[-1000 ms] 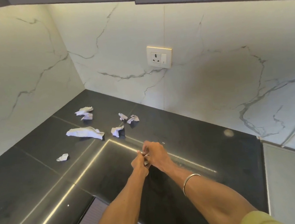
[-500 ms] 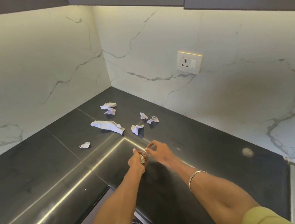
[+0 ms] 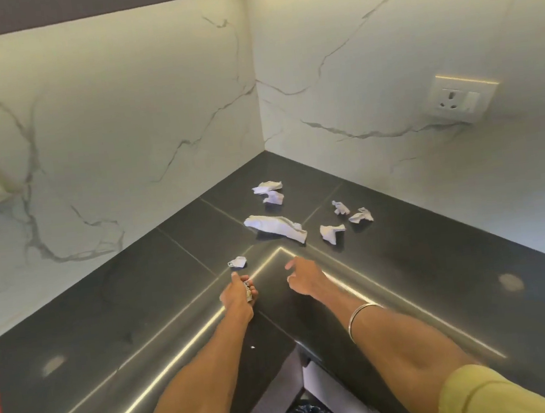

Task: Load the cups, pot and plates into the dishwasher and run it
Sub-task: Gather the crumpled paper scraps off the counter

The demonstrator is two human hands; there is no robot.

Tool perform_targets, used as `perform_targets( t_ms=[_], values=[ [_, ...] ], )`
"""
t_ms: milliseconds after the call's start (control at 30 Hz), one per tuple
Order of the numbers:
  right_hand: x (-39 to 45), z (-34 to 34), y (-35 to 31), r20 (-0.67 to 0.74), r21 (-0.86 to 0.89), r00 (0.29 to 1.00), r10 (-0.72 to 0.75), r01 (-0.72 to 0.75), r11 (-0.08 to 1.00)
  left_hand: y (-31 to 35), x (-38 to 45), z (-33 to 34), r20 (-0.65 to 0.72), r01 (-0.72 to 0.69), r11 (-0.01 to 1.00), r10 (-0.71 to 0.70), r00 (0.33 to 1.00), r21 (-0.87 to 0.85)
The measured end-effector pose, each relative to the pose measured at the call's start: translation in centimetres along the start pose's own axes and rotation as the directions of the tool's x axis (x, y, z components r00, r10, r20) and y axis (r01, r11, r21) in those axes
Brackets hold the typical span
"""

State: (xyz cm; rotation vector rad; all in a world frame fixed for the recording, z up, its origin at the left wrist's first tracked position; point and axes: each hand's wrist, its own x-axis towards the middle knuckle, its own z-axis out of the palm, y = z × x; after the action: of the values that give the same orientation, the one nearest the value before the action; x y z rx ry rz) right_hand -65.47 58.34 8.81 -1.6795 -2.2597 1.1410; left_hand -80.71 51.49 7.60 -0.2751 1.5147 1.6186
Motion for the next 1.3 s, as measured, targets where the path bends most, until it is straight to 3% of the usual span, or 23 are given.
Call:
perform_targets(
  t_ms=[167, 333, 500, 633, 767, 933, 1067, 1300],
  values=[
    [1.4, 4.8, -5.9, 0.014, 0.006, 0.999, -0.038, 0.038, 0.999, 4.3, 4.5, -3.9, -0.038, -0.003, 1.000, 0.004, 0.999, 0.031],
    [2.6, 6.8, -9.5, -0.020, -0.207, 0.993, -0.114, 0.107, 0.973, 5.6, 6.1, -5.1, 0.034, 0.017, 0.996, -0.020, 0.999, 0.091],
    [4.9, 8.2, -11.3, 0.026, -0.322, 0.981, -0.193, 0.191, 0.927, 6.3, 6.8, -5.5, 0.042, 0.030, 0.995, -0.034, 0.999, 0.094],
    [5.8, 8.6, -11.0, -0.061, -0.345, 0.960, -0.273, 0.236, 0.908, 6.9, 7.5, -5.1, 0.041, 0.042, 0.995, -0.046, 0.998, 0.090],
    [6.6, 8.0, -9.7, -0.105, -0.246, 0.964, -0.243, 0.212, 0.946, 7.0, 8.0, -4.0, 0.056, 0.042, 0.995, -0.047, 0.997, 0.090],
    [7.8, 5.8, -9.2, -0.139, 0.123, 0.976, -0.170, 0.188, 0.974, 6.3, 8.2, -1.3, 0.064, 0.033, 0.995, -0.039, 0.997, 0.097],
    [8.7, 4.4, -8.9, -0.201, 0.193, 0.962, -0.187, 0.226, 0.955, 5.2, 7.4, 1.9, 0.069, 0.048, 0.993, -0.056, 0.996, 0.111],
    [7.9, 2.5, -6.0, -0.185, 0.198, 0.965, -0.187, 0.223, 0.955, 2.9, 6.5, 6.2, 0.050, 0.088, 0.981, -0.098, 0.994, 0.174]
  ],
)
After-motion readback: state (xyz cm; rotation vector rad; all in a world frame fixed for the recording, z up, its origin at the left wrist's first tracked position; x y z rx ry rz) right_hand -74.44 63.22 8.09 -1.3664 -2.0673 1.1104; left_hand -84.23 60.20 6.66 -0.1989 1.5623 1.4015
